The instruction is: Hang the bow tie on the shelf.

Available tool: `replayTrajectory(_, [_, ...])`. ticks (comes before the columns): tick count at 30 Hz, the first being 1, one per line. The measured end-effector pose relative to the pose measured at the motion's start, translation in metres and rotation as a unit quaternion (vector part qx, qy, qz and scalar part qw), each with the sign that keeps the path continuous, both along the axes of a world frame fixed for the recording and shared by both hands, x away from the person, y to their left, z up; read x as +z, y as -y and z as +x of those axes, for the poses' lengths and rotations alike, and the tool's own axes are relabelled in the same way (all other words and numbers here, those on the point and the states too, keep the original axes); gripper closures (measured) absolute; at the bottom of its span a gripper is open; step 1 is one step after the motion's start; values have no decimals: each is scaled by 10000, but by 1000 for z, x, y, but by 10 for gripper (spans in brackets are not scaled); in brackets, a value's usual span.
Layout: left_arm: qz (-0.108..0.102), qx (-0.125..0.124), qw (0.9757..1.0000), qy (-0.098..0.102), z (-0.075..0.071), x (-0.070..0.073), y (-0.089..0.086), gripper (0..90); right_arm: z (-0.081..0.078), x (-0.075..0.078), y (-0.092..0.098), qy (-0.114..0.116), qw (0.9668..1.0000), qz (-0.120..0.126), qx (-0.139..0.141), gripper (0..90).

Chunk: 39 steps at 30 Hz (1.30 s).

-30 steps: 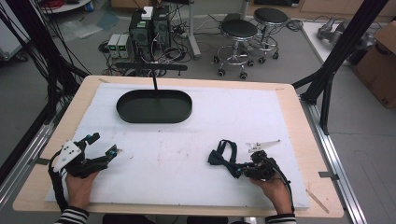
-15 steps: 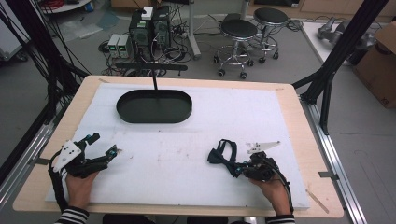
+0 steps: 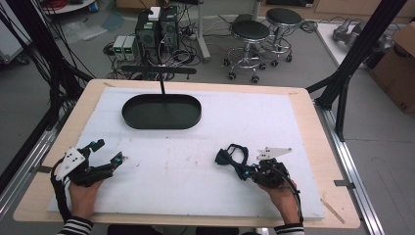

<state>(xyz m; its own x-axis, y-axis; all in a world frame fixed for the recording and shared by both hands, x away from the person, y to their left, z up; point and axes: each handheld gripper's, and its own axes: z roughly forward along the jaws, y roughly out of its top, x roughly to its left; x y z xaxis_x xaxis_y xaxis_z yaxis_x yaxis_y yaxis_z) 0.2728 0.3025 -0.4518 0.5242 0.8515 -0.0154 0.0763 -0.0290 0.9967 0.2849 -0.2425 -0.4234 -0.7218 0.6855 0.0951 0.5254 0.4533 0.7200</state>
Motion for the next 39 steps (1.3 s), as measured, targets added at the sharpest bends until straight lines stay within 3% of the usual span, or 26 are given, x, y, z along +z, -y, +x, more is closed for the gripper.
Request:
replayTrajectory(9, [2,-1,10000,0,0,0,0,155,2,9,-9,440,9990,60,-7,834])
replayTrajectory(18, [3,-2,10000,-1,0,0,0,155,6,18,-13,722,9966,302,-255,834])
replayTrajectory(22, [0,0,10000,-1,0,0,0,155,9,23,-14,934,9941,394,-392,834])
replayTrajectory(28, [-5,0,10000,-2,0,0,0,155,15,31,-17,959,9929,536,-456,834])
replayTrajectory(39, [-7,-2,10000,-1,0,0,0,155,35,56,-33,1217,9885,690,-577,834])
